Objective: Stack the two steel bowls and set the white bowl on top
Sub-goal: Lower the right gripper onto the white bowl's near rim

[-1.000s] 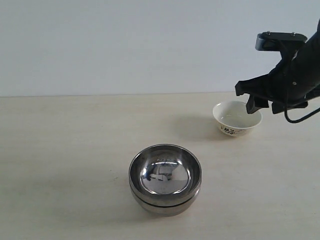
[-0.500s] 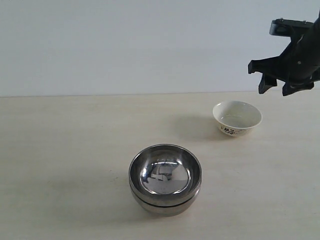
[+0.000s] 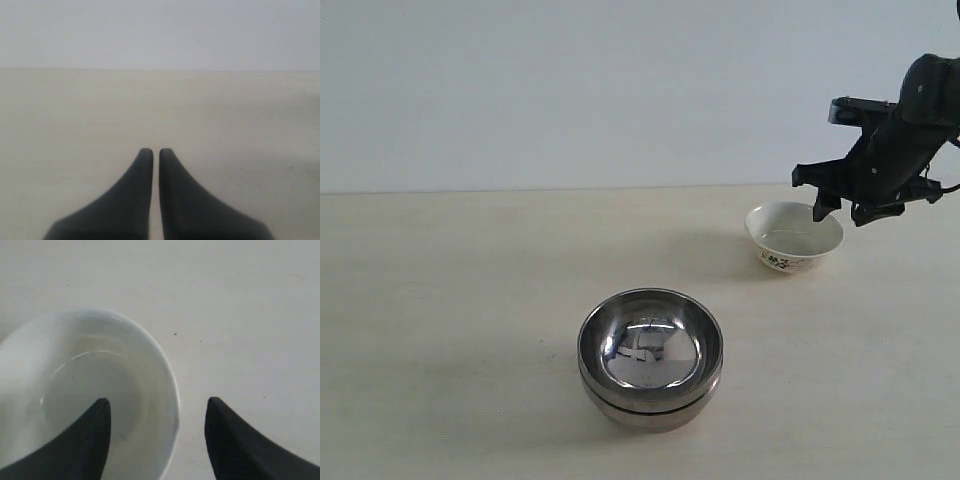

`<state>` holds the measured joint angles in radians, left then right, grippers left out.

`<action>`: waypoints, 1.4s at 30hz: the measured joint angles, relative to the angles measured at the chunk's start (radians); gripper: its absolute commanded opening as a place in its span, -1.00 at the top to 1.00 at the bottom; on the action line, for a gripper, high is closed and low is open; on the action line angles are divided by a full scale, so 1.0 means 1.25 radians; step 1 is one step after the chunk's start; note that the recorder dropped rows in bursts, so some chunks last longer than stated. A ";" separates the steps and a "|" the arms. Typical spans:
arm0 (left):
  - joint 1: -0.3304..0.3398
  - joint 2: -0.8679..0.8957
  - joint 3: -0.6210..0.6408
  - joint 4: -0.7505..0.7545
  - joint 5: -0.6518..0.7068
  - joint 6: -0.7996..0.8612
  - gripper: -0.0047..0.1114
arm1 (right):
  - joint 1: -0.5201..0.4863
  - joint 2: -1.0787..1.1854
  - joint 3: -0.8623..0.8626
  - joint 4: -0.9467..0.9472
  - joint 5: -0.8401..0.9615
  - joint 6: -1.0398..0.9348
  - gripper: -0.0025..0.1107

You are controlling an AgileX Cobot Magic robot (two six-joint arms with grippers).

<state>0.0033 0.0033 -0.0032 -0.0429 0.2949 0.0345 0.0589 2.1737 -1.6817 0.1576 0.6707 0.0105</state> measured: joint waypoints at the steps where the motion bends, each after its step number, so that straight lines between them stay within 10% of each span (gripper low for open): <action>1: 0.000 0.000 0.000 0.000 0.000 0.000 0.85 | -0.004 0.008 -0.001 0.000 -0.008 0.000 0.07; 26: 0.000 0.000 0.000 0.000 0.000 0.000 0.85 | -0.026 0.091 -0.002 0.109 -0.025 -0.055 0.09; 34: 0.000 0.000 0.000 0.000 0.000 0.000 0.85 | -0.026 0.091 -0.002 0.111 -0.027 -0.070 0.97; 42: 0.000 0.000 0.000 0.000 0.000 0.000 0.85 | -0.026 0.091 -0.003 0.130 -0.028 -0.087 0.96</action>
<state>0.0033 0.0033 -0.0032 -0.0429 0.2949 0.0345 0.0259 2.2877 -1.6860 0.3205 0.6350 -0.0980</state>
